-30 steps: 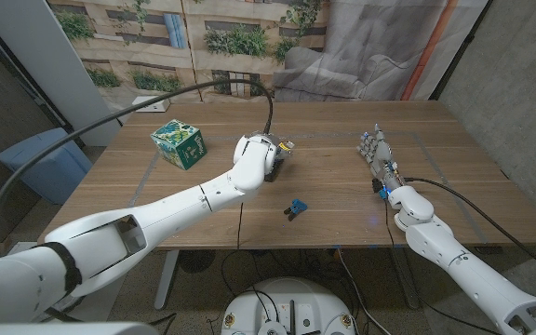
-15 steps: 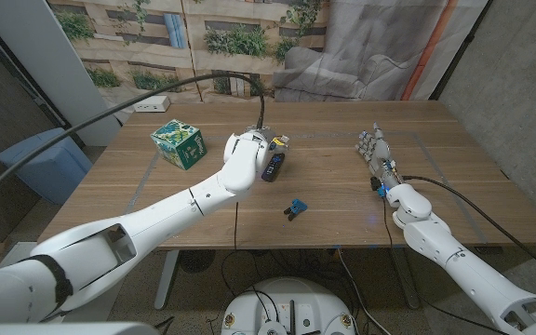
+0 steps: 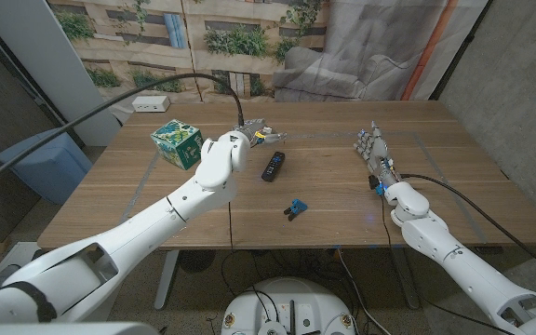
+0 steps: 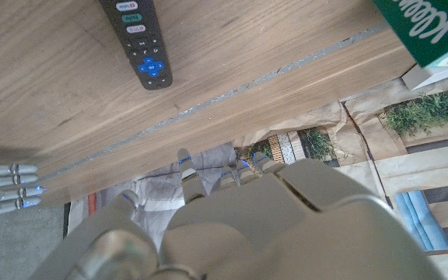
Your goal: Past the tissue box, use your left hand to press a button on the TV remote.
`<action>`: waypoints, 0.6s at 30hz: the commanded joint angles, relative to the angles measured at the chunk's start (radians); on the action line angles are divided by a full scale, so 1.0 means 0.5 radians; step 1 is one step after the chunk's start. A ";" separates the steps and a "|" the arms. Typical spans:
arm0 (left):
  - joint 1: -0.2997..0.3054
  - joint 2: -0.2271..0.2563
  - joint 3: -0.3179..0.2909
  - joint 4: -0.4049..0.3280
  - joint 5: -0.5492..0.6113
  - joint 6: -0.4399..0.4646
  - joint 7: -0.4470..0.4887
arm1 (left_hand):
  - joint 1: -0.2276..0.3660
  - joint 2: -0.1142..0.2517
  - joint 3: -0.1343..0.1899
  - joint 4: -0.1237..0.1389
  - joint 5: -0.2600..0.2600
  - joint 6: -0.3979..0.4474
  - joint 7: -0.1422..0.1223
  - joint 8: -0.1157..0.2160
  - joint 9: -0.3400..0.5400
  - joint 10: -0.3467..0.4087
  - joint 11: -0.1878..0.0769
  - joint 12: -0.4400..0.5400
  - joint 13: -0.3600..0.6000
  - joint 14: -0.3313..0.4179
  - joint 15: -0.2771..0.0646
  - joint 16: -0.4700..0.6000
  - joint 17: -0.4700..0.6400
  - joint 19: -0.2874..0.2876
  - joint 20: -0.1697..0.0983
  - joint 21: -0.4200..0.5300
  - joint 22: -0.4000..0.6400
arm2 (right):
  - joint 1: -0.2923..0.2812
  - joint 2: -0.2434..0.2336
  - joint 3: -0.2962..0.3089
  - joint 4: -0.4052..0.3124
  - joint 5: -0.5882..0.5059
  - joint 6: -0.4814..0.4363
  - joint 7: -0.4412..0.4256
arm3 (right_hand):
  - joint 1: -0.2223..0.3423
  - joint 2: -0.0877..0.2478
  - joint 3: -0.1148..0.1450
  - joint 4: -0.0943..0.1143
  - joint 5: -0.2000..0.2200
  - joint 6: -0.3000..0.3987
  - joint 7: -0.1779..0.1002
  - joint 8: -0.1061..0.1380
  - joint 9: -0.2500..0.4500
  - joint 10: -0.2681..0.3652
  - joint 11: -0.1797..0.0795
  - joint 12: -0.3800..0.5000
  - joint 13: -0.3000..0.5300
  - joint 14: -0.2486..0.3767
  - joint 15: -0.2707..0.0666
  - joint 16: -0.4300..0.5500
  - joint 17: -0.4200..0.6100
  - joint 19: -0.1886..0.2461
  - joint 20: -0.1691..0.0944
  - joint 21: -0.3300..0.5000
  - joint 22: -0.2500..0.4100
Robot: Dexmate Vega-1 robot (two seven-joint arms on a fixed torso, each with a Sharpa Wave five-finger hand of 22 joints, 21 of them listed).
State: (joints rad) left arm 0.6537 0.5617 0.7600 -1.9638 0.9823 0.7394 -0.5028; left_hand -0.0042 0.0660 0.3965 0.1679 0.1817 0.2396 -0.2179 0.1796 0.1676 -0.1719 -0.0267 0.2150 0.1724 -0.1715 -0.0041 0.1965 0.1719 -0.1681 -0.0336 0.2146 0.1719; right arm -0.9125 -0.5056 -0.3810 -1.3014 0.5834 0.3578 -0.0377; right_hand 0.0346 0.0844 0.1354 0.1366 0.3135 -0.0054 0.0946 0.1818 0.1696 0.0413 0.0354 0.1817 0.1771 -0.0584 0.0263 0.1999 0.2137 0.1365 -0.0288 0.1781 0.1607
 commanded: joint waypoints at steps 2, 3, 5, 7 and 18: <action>0.186 0.092 -0.270 -0.037 -0.720 -0.105 0.665 | 0.032 0.191 0.025 -0.021 0.019 0.004 0.001 -0.007 0.004 -0.057 0.003 0.014 0.001 -0.201 -0.006 0.009 -0.001 -0.218 -0.073 0.016 0.004 | 0.032 0.028 -0.023 0.005 -0.042 -0.003 -0.042 | 0.007 0.058 0.013 0.001 0.002 0.001 -0.007 0.007 0.009 0.005 -0.018 0.010 0.000 -0.007 -0.005 0.012 0.006 0.016 -0.002 0.017 0.009; 0.200 0.094 -0.296 -0.031 -0.781 -0.123 0.705 | 0.033 0.190 0.027 -0.023 0.019 0.005 0.001 -0.006 0.004 -0.051 0.001 0.014 0.001 -0.197 -0.009 0.008 -0.001 -0.207 -0.071 0.018 0.003 | 0.032 0.037 -0.023 0.004 -0.048 0.002 -0.060 | 0.007 0.058 0.013 0.001 0.001 0.001 -0.007 0.007 0.009 0.006 -0.019 0.010 0.000 -0.007 -0.005 0.012 0.006 0.016 -0.003 0.017 0.009; 0.223 0.105 -0.330 -0.011 -0.879 -0.166 0.796 | 0.036 0.186 0.034 -0.028 0.019 0.006 0.001 -0.006 0.004 -0.029 -0.001 0.016 0.001 -0.173 -0.013 0.008 -0.002 -0.184 -0.071 0.021 0.003 | 0.030 0.052 -0.024 0.001 -0.051 0.007 -0.082 | 0.006 0.057 0.014 0.001 0.001 0.002 -0.009 0.007 0.009 0.006 -0.022 0.010 0.000 -0.006 -0.010 0.013 0.006 0.018 -0.002 0.018 0.009; 0.229 0.123 -0.346 0.005 -0.964 -0.183 0.844 | 0.042 0.181 0.043 -0.037 0.018 0.006 0.001 -0.005 0.004 -0.001 -0.018 0.019 0.001 -0.157 -0.019 0.005 -0.003 -0.164 -0.072 0.022 0.002 | 0.031 0.054 -0.030 -0.010 -0.048 -0.008 -0.080 | 0.006 0.057 0.014 0.001 0.001 0.003 -0.010 0.008 0.009 0.007 -0.023 0.011 0.000 -0.005 -0.010 0.013 0.006 0.020 -0.004 0.018 0.009; 0.333 0.166 -0.494 0.175 -1.486 -0.571 1.208 | 0.077 0.173 0.104 -0.088 0.019 -0.071 -0.004 -0.024 0.004 0.080 -0.049 0.007 0.000 -0.065 -0.081 -0.008 -0.007 -0.026 -0.066 0.031 -0.002 | 0.036 0.079 -0.062 -0.038 -0.109 -0.025 -0.152 | 0.007 0.056 0.017 0.000 0.001 -0.008 -0.015 0.004 0.009 -0.004 -0.023 0.006 0.000 -0.010 -0.011 0.012 0.005 0.024 -0.010 0.017 0.009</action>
State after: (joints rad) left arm 0.7669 0.6154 0.5914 -1.9456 0.4891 0.6126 -0.0801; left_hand 0.0225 0.0732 0.4381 0.1264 0.1817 0.2205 -0.2184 0.1700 0.1676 -0.1425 -0.0514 0.2149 0.1724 -0.1715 -0.0291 0.1965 0.1674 -0.1682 -0.0336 0.2260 0.1721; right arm -0.8987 -0.4814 -0.3987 -1.3115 0.5576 0.3469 -0.0789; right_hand 0.0346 0.0844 0.1354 0.1366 0.3135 -0.0091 0.0911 0.1818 0.1696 0.0429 0.0228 0.1817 0.1771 -0.0584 0.0265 0.1999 0.2139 0.1419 -0.0340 0.1781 0.1607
